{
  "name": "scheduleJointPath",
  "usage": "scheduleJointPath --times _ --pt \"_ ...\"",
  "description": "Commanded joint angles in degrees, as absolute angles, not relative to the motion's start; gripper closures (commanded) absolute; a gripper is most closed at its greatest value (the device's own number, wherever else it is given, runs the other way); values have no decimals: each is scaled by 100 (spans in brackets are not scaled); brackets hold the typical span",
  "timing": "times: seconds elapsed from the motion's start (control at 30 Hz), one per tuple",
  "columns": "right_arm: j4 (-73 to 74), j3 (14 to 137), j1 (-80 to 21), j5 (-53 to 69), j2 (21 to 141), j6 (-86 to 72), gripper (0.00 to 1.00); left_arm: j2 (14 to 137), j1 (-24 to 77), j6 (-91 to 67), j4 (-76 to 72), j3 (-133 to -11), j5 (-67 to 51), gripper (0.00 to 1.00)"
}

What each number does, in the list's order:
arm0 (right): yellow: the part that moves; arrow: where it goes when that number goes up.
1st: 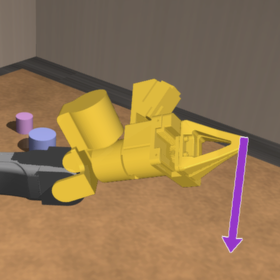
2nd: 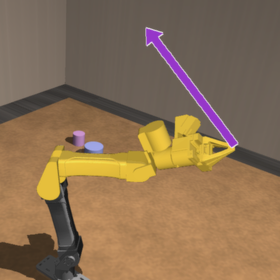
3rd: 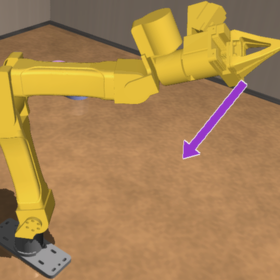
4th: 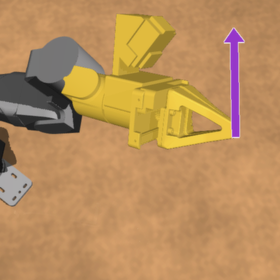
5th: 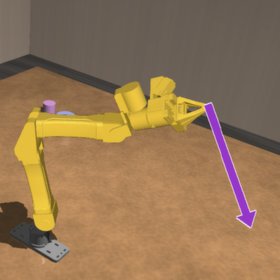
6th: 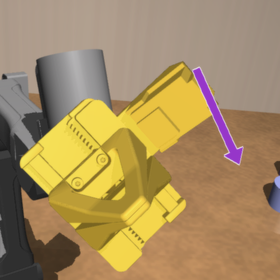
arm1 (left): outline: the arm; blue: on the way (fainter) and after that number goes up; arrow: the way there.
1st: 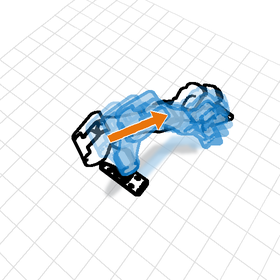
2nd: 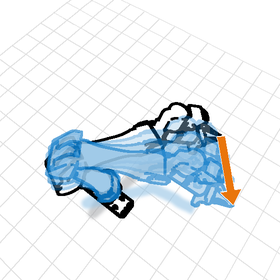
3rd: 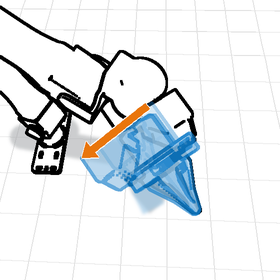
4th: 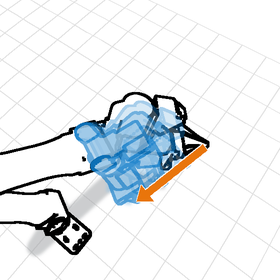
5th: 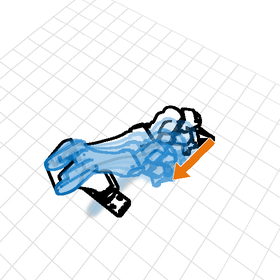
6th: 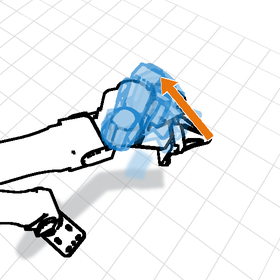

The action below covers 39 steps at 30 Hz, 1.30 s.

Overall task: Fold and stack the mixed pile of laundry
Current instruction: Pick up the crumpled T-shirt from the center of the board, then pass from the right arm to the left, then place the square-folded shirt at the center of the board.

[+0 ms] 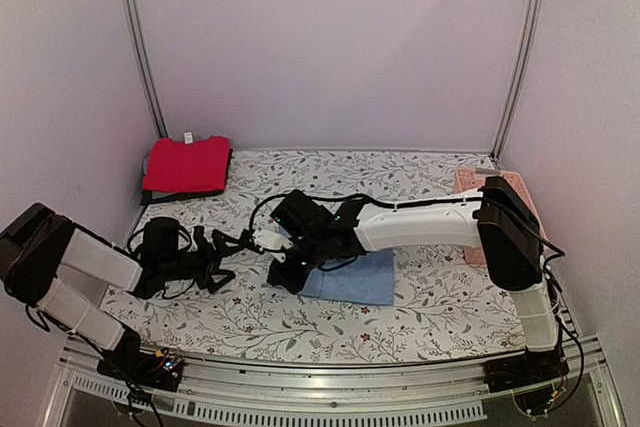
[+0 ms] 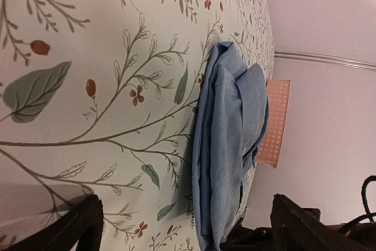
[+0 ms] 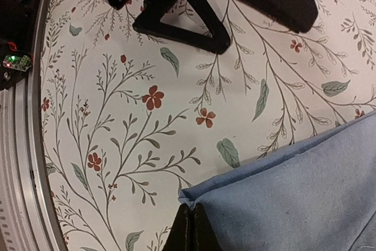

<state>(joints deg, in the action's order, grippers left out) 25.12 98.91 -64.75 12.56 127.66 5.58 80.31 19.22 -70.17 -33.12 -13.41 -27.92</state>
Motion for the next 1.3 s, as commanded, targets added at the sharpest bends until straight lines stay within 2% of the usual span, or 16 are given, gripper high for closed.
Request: scheduleJointPath --times 0.0,0.27,0.37,0.53,0.67,0.77,0.83,0.87,1.03,1.1,1.23,1.27 --pt "2000 9747 -6416 1586 12322 593 100 8786 2245 -7467 -4349 -1522 -3073 1" --pt "1938 9663 -6416 1687 12317 654 100 10005 2989 -7867 -5319 -2198 -3274 0" --pt "1947 9756 -6420 1685 12371 651 100 10486 3200 -7974 -5365 -2467 -3417 5" --pt "2028 9966 -6433 1716 12519 675 100 10983 3331 -8092 -5476 -2741 -3531 29" --pt "2081 9944 -6453 1678 12551 731 98 11068 3314 -7627 -4873 -3130 -3623 48" --pt "2071 9874 -6452 1552 12441 747 83 11106 3204 -7189 -4316 -3488 -3760 74" --pt "2066 9781 -6437 1318 12273 726 74 11072 3064 -6825 -3815 -3711 -3814 96" --pt "2054 9711 -6411 1179 12189 667 67 10997 2987 -6507 -3170 -3884 -3784 100" --pt "1894 9023 -6097 610 11354 161 34 10872 2858 -4174 237 -5540 -2691 100" --pt "1870 8675 -5935 458 10959 -45 26 11040 2844 -3402 1318 -6350 -2073 100" --pt "1743 7976 -5477 628 10216 -504 3 11709 2698 -2182 3041 -8145 -893 100" --pt "1607 7747 -5349 778 10062 -574 1 11879 2603 -2025 3360 -8519 -753 100"
